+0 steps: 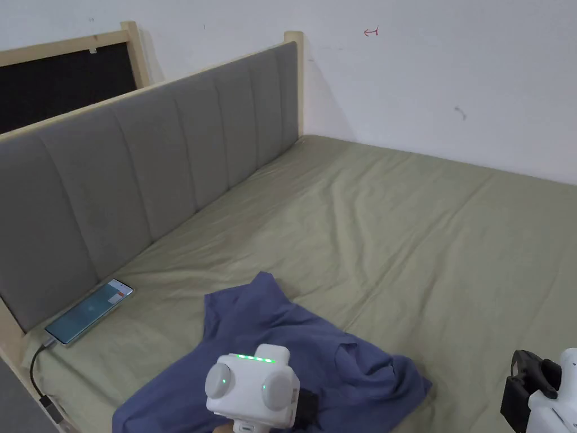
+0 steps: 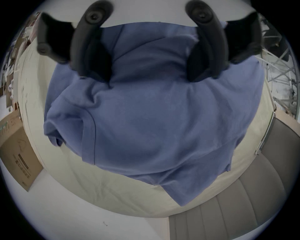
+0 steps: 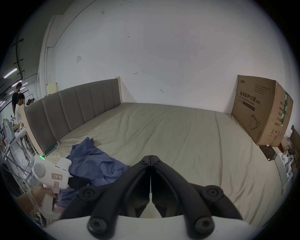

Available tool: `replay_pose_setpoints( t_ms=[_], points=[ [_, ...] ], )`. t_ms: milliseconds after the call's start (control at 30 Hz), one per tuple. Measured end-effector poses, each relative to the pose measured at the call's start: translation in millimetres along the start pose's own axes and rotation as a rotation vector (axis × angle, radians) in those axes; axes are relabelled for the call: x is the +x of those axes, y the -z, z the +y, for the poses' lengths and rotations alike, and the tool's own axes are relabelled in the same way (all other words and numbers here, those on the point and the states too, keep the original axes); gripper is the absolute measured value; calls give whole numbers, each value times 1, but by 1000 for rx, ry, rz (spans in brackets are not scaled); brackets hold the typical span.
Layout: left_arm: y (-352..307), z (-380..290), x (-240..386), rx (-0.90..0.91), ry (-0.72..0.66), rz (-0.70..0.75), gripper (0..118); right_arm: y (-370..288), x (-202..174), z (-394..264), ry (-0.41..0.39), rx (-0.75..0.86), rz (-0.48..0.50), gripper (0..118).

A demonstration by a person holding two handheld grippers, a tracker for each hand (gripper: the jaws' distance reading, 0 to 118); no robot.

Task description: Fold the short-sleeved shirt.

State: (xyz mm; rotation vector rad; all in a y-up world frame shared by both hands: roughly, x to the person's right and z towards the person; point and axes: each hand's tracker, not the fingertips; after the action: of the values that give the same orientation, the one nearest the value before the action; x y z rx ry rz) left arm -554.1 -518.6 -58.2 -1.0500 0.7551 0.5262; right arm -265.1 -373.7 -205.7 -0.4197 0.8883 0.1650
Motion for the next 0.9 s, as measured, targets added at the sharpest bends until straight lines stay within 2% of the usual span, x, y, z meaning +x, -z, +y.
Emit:
replay_pose_setpoints(
  t_ms=[67, 100, 167, 200, 300, 433, 500, 533, 567, 633, 767, 900],
  points=[
    [-6, 5, -6, 22, -32, 0, 62, 0, 3, -1, 13, -5, -8, 0],
    [-8, 7, -9, 24, -49, 9, 41, 0, 5, -1, 24, -8, -7, 0],
    [-13, 12, -17, 22, -84, 8, 15, -2, 8, -1, 43, -11, -8, 0],
    [-14, 12, -23, 23, -128, 5, 5, -2, 10, -2, 49, -13, -12, 0],
    [-18, 14, -36, 14, -199, -74, 5, -5, 17, -4, 50, -14, -24, 0],
    [-34, 17, -40, 58, -179, -98, 5, -8, 28, -5, 82, -18, -47, 0],
    [-59, 23, -46, 109, -286, -220, 5, -10, 35, -5, 101, -15, -54, 0],
    [-69, 28, -47, 146, -294, -270, 5, -11, 37, -5, 105, -13, -62, 0],
    [-81, 35, -45, 166, -268, -281, 5, -12, 40, -4, 109, -10, -71, 0],
    [-104, 48, -28, 215, -165, -211, 5, -15, 47, -3, 122, -8, -80, 0],
    [-150, 76, 14, 314, -134, -397, 5, -29, 64, 0, 160, 21, -112, 0],
    [-195, 98, 104, 390, 52, -476, 5, -46, 87, 4, 183, 56, -179, 0]
  ],
)
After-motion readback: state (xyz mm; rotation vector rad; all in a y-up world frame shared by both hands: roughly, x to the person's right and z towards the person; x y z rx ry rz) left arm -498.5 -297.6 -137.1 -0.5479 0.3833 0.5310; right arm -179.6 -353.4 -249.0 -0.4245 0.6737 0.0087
